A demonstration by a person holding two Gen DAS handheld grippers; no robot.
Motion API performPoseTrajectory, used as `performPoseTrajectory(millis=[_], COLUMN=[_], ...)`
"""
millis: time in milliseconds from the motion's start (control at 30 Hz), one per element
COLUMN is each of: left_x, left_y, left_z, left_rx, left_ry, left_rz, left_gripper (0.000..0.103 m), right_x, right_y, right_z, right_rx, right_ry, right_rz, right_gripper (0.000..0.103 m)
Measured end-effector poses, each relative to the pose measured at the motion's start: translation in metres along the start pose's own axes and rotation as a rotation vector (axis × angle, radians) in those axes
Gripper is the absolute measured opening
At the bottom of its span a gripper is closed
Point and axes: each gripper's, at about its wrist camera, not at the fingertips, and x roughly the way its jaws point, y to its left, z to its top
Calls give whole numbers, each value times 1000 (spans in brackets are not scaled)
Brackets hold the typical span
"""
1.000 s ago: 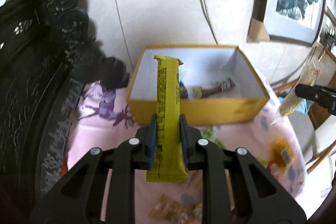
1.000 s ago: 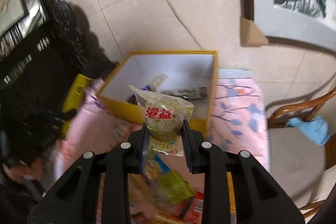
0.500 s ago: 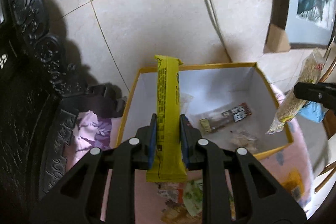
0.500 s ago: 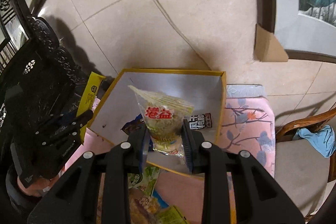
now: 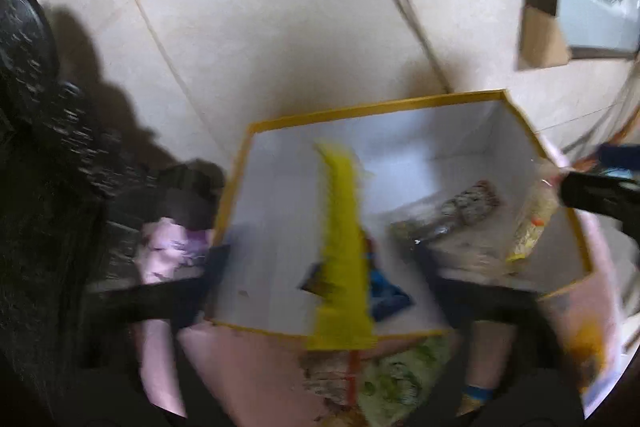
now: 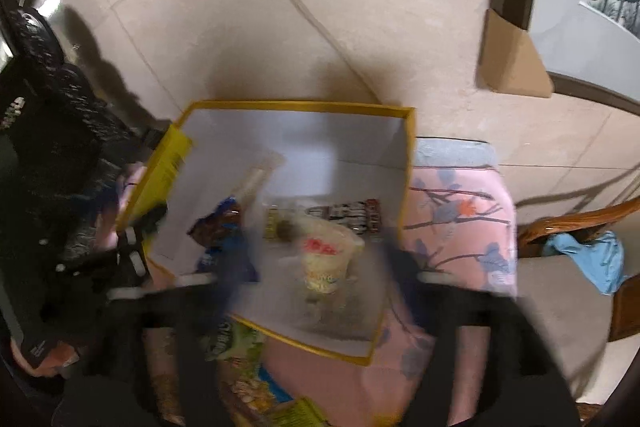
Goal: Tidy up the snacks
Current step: 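Carry both snacks over the yellow box and open both tools to drop them, then lower the right tool and grasp the yellow barcode packet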
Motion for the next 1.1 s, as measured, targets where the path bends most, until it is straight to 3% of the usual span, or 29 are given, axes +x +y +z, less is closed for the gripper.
performPoseTrajectory(millis=[233,400,633,800,900,1033,1100], left_x=[-14,-24,-36,-28,-21,-6,3], left_y=[4,22,46,61,61,55,54], left_z=[-3,-17,-72,-118,-138,-155,-155], left_rx=[39,37,78,10,18,57,33], left_ry=[-15,12,43,118,157,210,222], left_rz=[18,52,57,21,6,-14,-46], left_gripper=[101,101,101,101,101,101,101], right_x=[-22,-41,-47,-14,6,19,25], right_y=[-13,-23,-56,-78,-85,-82,-81], right_z=[-6,-30,-117,-189,-215,-230,-235], right_rx=[28,15,-1,113,157,131,138], right_ry=[-6,15,87,166,205,171,184], right_rz=[4,-17,-170,-187,-184,-227,-240], right_gripper=[101,101,101,101,101,101,86])
